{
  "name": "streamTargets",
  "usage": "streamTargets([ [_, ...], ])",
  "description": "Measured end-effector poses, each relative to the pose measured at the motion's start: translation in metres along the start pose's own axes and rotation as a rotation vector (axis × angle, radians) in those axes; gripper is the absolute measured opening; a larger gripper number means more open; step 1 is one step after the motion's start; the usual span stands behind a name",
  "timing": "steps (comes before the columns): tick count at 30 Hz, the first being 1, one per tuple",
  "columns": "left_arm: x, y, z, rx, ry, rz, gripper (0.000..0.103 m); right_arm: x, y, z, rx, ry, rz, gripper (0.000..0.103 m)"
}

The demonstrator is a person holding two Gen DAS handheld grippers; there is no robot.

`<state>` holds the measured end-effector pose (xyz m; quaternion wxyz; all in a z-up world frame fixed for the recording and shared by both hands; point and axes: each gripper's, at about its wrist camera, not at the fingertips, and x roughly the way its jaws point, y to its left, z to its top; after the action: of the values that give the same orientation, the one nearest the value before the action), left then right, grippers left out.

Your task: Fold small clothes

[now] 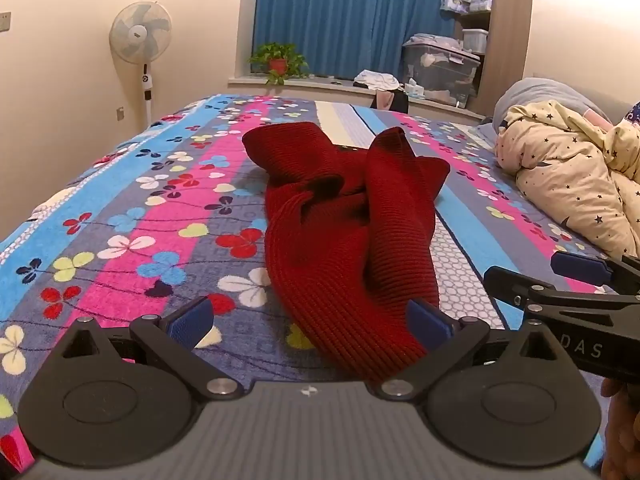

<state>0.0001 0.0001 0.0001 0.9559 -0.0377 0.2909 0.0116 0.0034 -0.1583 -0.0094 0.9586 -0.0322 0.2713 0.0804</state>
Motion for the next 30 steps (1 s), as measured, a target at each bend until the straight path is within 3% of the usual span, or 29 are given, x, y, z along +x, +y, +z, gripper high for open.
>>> streamTargets([
  [30,-0.0005,-0.0007,-0.0004,0.000,0.002,0.000,0.102,-0.0004,0.0014,-0.0041,-0.019,-0.006,-0.002,0.078],
])
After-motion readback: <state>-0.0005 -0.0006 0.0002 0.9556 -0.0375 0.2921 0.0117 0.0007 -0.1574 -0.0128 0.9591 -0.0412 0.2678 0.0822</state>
